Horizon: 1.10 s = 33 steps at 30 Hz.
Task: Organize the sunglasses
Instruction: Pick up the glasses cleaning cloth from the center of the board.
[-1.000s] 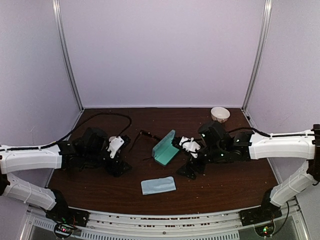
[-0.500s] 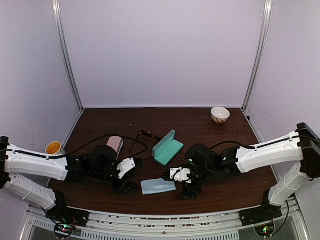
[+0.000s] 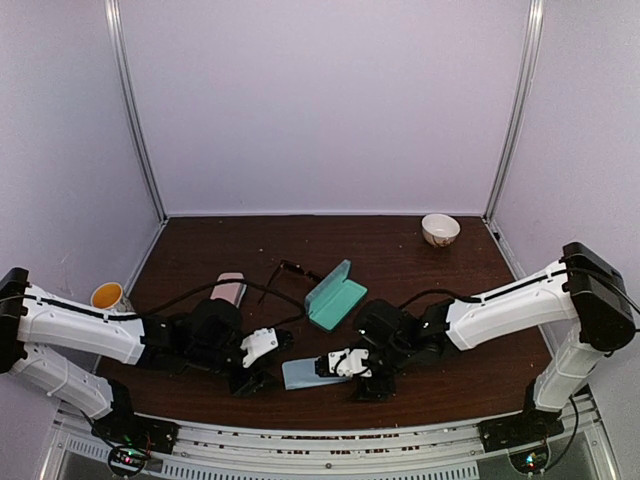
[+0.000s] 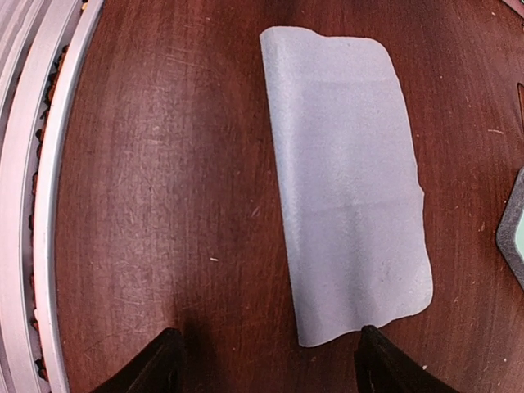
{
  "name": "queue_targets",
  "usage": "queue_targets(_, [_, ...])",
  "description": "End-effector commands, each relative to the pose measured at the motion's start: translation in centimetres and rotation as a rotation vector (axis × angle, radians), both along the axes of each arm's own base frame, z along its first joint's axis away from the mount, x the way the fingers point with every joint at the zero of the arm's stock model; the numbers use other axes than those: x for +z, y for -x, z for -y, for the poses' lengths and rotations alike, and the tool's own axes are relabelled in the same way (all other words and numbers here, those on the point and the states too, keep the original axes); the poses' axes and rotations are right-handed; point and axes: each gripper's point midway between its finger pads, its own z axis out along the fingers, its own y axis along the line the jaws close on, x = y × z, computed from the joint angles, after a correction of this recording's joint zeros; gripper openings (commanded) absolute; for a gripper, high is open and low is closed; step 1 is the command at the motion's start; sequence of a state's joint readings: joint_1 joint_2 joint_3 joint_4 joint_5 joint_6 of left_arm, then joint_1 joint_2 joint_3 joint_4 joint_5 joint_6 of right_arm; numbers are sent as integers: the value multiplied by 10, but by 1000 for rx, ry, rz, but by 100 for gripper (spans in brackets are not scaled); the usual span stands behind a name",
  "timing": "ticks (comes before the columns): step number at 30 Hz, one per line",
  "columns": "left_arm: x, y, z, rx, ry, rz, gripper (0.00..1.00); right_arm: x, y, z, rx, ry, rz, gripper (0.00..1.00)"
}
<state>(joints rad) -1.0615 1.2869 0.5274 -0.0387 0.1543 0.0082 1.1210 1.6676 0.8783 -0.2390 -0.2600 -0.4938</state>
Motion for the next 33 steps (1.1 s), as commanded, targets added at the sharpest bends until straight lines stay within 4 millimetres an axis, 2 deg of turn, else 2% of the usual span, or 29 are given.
queue_targets(1, [2,5,7,-49,25,11,46,0,-5,-6,5,5,27,70])
queue_targets(8, [0,5,7,-49,12,11,43,-4,-11,-6,-19,12,52,60])
queue_targets(12, [0,5,7,-47,14,11,41,-3,-17,-7,-33,10,81,48])
queue_targets(21, [0,6,7,-53,12,9,39,-11,-24,-9,-36,34,103,31])
queue_targets(22, [0,6,7,-53,11,10,38,-12,-25,-9,-40,40,109,26])
queue_targets(29, [-2,6,6,-53,1,13,34,-14,-21,-3,-41,36,105,7])
queue_targets(33, [-4,6,8,-61,-10,18,32,-16,-19,-2,-45,32,89,1])
